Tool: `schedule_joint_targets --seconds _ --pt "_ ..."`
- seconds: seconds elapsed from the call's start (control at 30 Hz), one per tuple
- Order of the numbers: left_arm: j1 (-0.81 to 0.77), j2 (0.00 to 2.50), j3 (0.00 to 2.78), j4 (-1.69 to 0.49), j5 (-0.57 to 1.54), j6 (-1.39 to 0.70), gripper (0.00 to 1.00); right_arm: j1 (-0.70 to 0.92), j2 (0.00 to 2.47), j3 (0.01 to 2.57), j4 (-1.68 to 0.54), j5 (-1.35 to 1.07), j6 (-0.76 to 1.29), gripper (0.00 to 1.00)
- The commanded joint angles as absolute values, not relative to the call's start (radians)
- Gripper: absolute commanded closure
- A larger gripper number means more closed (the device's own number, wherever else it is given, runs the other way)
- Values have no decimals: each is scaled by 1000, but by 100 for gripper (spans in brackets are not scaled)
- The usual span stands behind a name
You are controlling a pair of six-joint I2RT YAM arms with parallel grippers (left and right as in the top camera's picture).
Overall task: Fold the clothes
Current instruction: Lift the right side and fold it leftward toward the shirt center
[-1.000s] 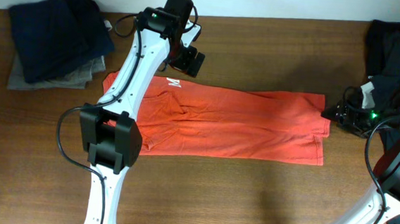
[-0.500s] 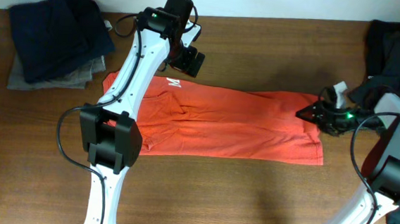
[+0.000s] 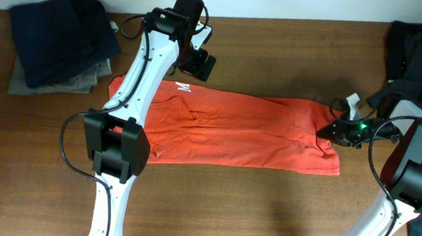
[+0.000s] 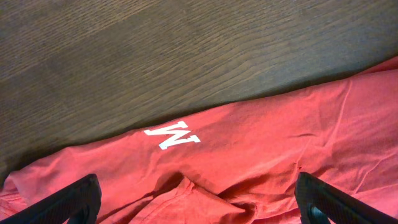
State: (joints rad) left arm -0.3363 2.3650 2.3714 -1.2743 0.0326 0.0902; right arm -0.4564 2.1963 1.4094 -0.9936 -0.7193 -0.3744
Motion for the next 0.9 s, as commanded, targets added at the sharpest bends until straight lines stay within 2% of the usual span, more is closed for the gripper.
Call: schedule_joint_targets --seconds 0.0,0.17,0.37,0.43,0.67,0.77,0.87 --pt "-331 2328 2390 -1276 29 107 1 -454 2236 1423 -984 -502 -286 96" --pt "-331 2328 2390 -1276 29 107 1 -454 2234 1578 -1061 -317 -137 96" --pt "-326 2328 2390 -1275 29 107 1 -450 2232 1736 -1190 -178 -108 96" --pt "-323 2328 2390 -1276 29 107 1 -450 2231 1778 -1212 -62 -43 96" --pt "-321 2328 2390 -1275 29 107 1 -445 2218 1861 -1303 12 36 96" --pt "-319 2328 2390 -1274 29 107 1 -404 2198 1882 -1349 30 36 96" --pt "-319 2328 2390 -1271 29 107 1 -319 2192 1882 -1367 162 88 96"
